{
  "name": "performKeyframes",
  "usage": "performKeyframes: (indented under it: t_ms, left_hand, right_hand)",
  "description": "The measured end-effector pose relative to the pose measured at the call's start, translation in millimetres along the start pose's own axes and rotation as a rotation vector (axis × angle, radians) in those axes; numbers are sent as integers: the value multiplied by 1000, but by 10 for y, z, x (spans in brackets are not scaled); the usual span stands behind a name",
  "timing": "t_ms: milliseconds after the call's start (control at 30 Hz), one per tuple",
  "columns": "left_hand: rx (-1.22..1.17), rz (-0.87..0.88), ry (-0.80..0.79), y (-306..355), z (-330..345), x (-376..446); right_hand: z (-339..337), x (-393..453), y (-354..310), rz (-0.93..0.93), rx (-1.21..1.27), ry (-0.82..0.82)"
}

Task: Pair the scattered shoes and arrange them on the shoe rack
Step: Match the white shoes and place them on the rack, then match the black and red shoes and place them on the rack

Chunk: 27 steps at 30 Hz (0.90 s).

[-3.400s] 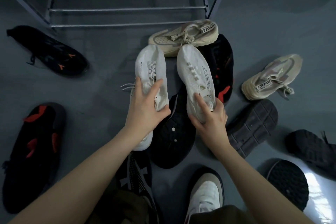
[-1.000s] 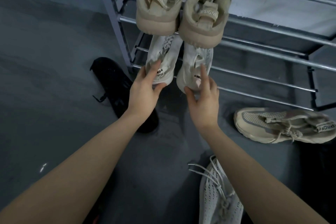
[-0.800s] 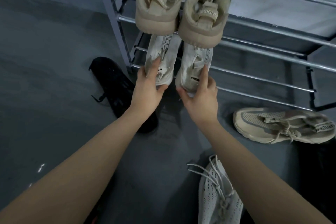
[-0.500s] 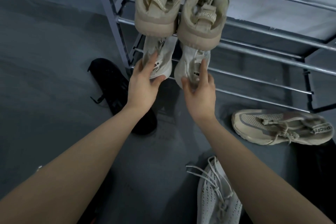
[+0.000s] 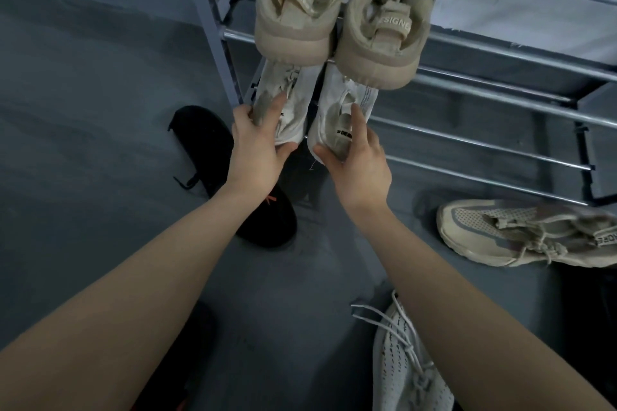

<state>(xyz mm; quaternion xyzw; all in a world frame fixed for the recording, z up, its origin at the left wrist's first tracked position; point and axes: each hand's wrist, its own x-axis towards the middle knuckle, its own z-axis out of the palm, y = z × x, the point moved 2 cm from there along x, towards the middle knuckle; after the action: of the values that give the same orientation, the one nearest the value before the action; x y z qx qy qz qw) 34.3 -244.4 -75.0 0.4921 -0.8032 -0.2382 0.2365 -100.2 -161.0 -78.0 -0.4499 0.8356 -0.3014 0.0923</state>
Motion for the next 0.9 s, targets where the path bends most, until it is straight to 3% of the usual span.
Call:
performKeyframes:
  t_ms: [167, 267, 500, 700, 900]
  left_hand:
    - [33, 12, -59, 25, -92, -19]
    - [154, 20, -102, 38, -182, -103]
    - [270, 195, -3, 208, -549, -518]
    - [192, 130, 2, 225, -1004, -1238]
    - [182, -76, -88, 61, -1289, -1957]
  right_hand:
    - [25, -33, -17, -35, -133, -36]
    - [-3, -94, -2, -36, -66, -118]
    - [-287, -599, -125, -115, -120, -76]
    - [-472, -1257, -238, -240, -2, -138]
    - [-466, -1684, -472, -358, 77, -362]
